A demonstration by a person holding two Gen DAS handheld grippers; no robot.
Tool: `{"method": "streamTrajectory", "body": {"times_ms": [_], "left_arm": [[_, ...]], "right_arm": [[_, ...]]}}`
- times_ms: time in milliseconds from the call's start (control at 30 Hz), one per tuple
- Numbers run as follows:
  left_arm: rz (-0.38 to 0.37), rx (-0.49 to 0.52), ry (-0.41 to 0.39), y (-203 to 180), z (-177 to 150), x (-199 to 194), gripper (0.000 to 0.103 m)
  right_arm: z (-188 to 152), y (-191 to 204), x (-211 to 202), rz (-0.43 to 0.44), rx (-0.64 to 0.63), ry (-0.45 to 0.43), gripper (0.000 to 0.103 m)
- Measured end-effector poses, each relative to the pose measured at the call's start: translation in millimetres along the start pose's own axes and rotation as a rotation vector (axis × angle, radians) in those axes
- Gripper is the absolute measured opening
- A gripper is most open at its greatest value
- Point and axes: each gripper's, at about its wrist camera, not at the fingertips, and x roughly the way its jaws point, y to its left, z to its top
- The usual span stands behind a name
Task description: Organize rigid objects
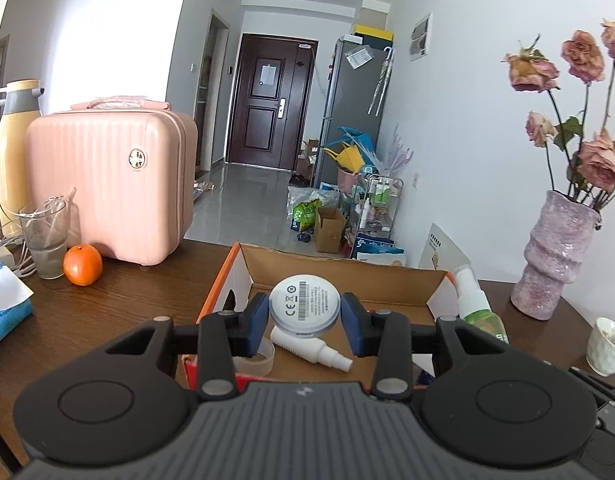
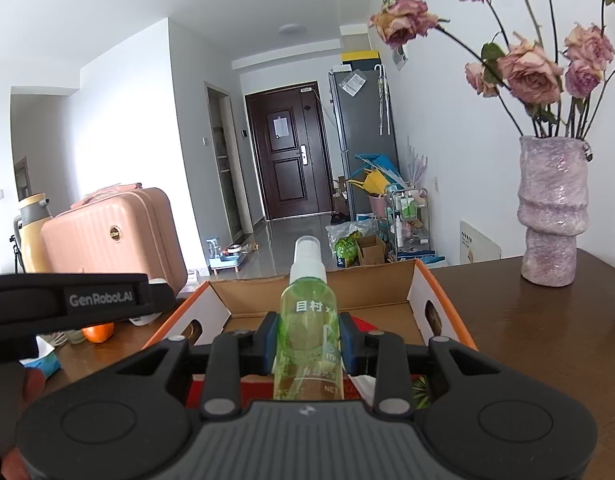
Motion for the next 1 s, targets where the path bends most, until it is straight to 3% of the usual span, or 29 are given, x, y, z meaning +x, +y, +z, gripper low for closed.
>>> {"method": "streamTrajectory", "body": {"times_ms": [500, 933, 1000], "left_arm": [[0.051, -0.009, 0.084, 2, 16, 72, 0.041], [0.110, -0.001, 0.136, 7, 23, 109, 0.041], [0.092, 0.005, 0.142, 9, 24, 114, 0.041]], "right_arm": [[13, -3, 69, -0.022, 0.038, 0.035, 0.030], [21, 2, 108, -0.050, 0.012, 0.062, 0.030], [20, 2, 114, -0.052, 0.001, 0.081, 0.030]]}}
